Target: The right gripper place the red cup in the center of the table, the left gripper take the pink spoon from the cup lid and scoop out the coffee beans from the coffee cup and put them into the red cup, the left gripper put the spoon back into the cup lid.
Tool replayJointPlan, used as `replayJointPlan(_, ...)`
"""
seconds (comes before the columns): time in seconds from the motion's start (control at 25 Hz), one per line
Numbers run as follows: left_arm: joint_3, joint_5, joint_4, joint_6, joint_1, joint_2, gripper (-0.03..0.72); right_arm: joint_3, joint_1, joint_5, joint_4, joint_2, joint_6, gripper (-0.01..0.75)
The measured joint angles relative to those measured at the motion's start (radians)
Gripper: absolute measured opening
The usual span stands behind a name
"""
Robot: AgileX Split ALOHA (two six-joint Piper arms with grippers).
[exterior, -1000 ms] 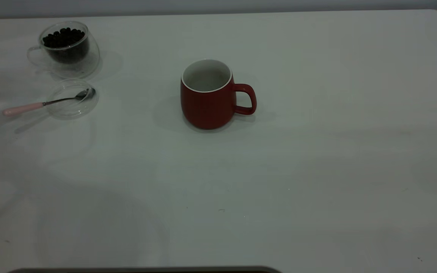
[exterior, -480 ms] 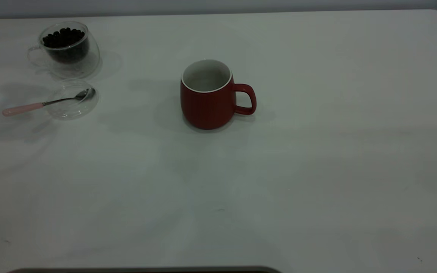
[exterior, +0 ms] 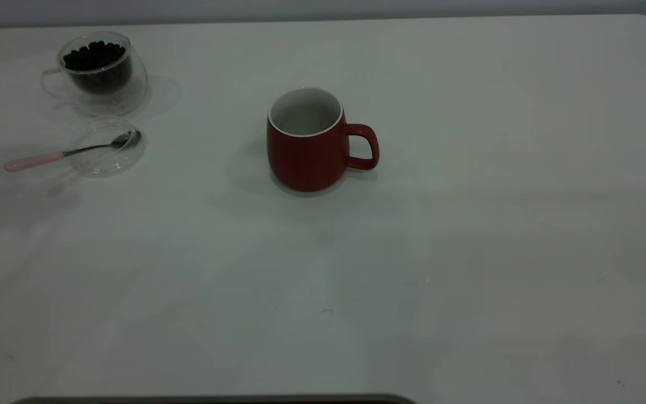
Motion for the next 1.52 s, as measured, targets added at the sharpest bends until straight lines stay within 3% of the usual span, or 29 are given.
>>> replayJointPlan(0.12,0.085,0.0,-0.024,0.047,0.0,-0.081,0.588,0.0,0.0,0.0,0.0,0.0,0.0,0.591)
replayJointPlan(0.48,0.587,0.0,-0.024,0.125,0.0,-0.486,0.588,0.0,0.0,0.0,0.0,0.0,0.0,0.591)
replayJointPlan(0.72,0.782,0.0,-0.023,0.192,0.0,-0.802,0.588,0.0,0.0,0.0,0.0,0.0,0.0,0.591)
replayJointPlan(1.0,0.879,0.0,-0.019,0.24,0.0,-1.175,0.588,0.0,0.0,0.0,0.0,0.0,0.0,0.591)
replayJointPlan(1.28,0.931,-0.005,0.034,0.23,0.0,-1.327,0.588,0.0,0.0,0.0,0.0,0.0,0.0,0.591)
replayJointPlan(1.52,1.002,-0.005,0.04,0.194,-0.075,-1.42,0.588,0.0,0.0,0.0,0.0,0.0,0.0,0.591)
